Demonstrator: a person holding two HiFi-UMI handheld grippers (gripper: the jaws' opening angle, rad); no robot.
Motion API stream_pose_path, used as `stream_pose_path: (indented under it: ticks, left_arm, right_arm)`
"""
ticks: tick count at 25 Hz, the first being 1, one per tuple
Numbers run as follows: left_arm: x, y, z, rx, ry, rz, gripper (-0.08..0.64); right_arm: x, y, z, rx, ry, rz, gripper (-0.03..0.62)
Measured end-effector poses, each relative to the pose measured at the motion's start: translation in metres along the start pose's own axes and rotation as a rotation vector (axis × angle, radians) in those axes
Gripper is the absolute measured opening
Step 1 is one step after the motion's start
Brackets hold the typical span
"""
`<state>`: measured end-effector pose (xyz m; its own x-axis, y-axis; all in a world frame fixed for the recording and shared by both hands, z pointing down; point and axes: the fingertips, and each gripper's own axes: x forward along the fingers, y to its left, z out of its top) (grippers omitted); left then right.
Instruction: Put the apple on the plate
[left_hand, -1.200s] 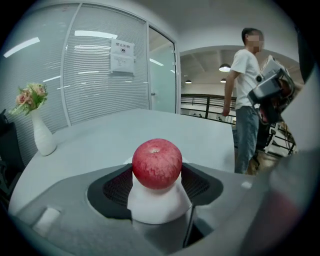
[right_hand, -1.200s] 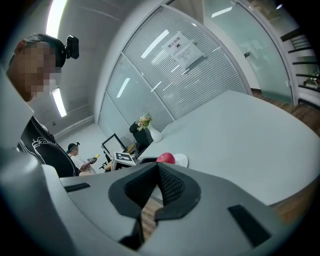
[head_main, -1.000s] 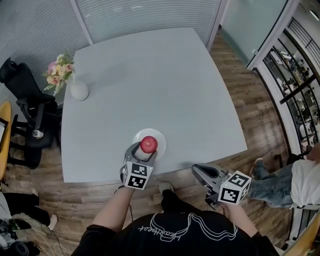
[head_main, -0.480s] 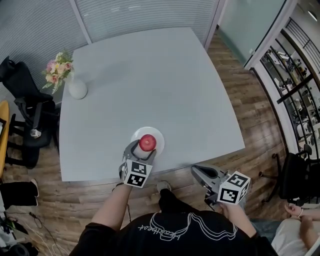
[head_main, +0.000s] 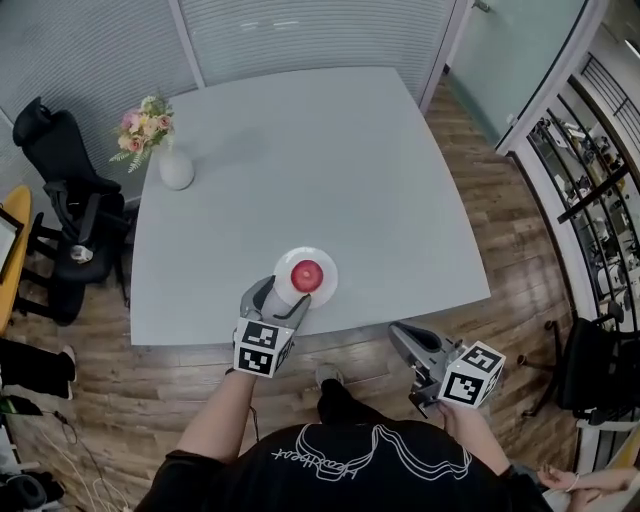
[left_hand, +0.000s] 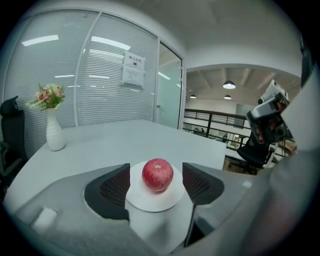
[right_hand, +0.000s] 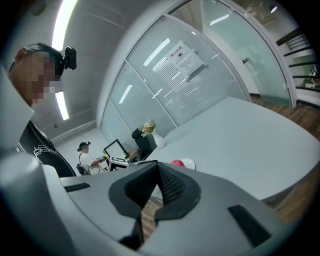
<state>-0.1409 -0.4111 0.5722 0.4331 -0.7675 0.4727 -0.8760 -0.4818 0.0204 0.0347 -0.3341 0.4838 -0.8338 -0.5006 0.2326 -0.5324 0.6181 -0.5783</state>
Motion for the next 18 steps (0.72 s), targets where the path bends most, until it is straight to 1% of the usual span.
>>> stream_pose_path:
  ticks: [4,8,10,14,16,18]
  left_arm:
    - [-0.042,-0.019,0.016,-0.104,-0.019,-0.085,0.325]
    - [-0.089,-0.048,0.037,-0.148,-0.066,-0.157,0.315]
    - [-0.114,-0.062,0.049,-0.163,-0.100,-0.199,0.271]
    - [-0.161,-0.085,0.066,-0.204,-0.169,-0.252,0.141]
    - [-0.178,-0.098,0.068,-0.219,-0.181,-0.264,0.094]
    - [-0.190,-0.110,0.068,-0.208,-0.184,-0.265,0.055]
  right_arm:
    - [-0.005,0.025,0.004,-0.078,-0.013,0.041,0.008]
    - [-0.011,0.054,0.007,-0.111,-0.042,0.087,0.008]
    - [-0.014,0.067,0.009,-0.135,-0.056,0.098,0.008]
    - [-0.022,0.096,0.008,-0.174,-0.078,0.122,0.008]
    - [-0.027,0.110,0.004,-0.185,-0.084,0.135,0.008]
    - [-0.032,0.122,0.000,-0.195,-0.093,0.144,0.008]
